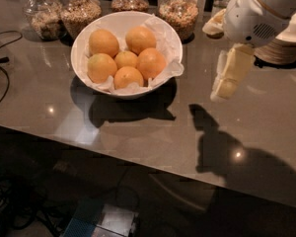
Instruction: Pick orange from white bowl
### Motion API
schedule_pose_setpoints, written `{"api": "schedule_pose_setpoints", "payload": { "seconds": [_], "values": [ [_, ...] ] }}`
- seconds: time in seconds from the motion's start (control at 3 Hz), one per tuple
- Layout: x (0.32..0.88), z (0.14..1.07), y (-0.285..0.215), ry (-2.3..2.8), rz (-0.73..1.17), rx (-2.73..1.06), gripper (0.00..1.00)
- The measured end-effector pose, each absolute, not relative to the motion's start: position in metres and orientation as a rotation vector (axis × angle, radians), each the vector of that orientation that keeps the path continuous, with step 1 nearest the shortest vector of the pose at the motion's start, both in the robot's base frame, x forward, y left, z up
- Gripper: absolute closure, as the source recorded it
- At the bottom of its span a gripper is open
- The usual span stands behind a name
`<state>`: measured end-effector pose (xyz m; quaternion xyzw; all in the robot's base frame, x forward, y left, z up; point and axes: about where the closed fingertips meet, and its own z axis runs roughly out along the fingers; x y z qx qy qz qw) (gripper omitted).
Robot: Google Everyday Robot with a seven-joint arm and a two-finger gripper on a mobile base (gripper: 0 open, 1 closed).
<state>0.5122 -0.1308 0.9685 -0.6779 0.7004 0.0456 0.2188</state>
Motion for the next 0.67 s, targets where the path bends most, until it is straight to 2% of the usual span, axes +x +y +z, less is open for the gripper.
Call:
{"api": "schedule_pose_setpoints", "payload": {
  "seconds": [0.67],
  "values": [
    [0.583, 0.99, -0.063, 1.754, 0.144, -1.923, 0.0]
  ]
}}
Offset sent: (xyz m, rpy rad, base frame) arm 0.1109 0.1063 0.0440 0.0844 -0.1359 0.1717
